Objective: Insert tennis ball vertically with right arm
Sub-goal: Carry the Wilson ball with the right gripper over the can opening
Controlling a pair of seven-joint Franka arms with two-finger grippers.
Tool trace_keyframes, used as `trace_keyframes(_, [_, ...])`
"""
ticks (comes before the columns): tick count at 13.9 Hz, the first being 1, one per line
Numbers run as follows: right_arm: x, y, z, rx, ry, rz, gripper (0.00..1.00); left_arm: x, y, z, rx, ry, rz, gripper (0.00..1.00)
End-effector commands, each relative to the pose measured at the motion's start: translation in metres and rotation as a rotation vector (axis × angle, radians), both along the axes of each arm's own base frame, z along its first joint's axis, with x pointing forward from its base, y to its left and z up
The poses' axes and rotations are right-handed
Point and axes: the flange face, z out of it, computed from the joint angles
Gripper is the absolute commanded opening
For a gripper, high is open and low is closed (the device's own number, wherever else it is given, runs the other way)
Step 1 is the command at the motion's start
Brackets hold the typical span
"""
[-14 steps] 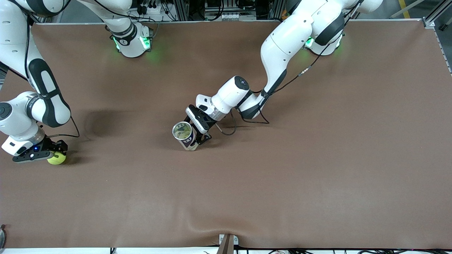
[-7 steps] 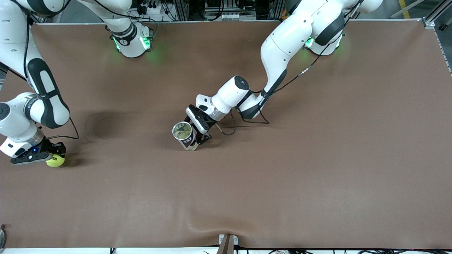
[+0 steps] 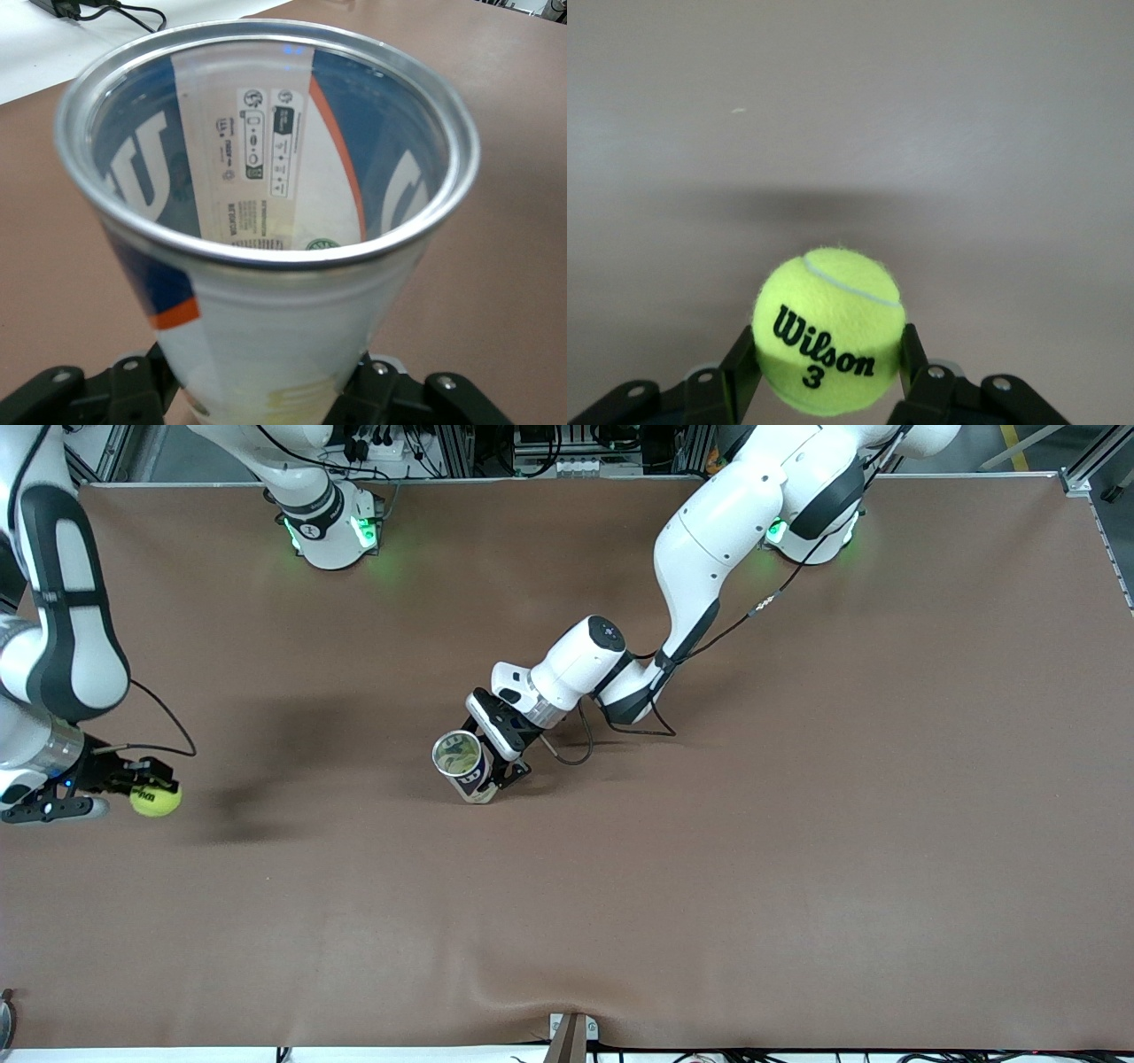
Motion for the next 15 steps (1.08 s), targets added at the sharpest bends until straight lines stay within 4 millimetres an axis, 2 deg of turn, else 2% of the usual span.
trace_keyframes(1, [0.001,0.059,0.042,0.029,0.074,-0.125,0.0,-0.006,0.002,-0.021,0.033,0.049,0.009,0.71])
trace_keyframes(3, [0.005,0.124,0.067,0.039,0.124,-0.227,0.0,-0.006,0.002,-0.021,0.033,0.049,0.009,0.71])
trace_keyframes(8, [0.004,0.257,0.095,0.056,0.155,-0.472,0.0,-0.006,0.002,-0.021,0.033,0.049,0.009,0.71])
trace_keyframes(12, [-0.001,0.338,0.116,0.081,0.154,-0.6,0.0,-0.006,0.002,-0.021,0.033,0.049,0.009,0.71])
trace_keyframes(15, [0.002,0.375,0.114,0.111,0.133,-0.688,0.0,-0.006,0.002,-0.021,0.033,0.049,0.009,0.71])
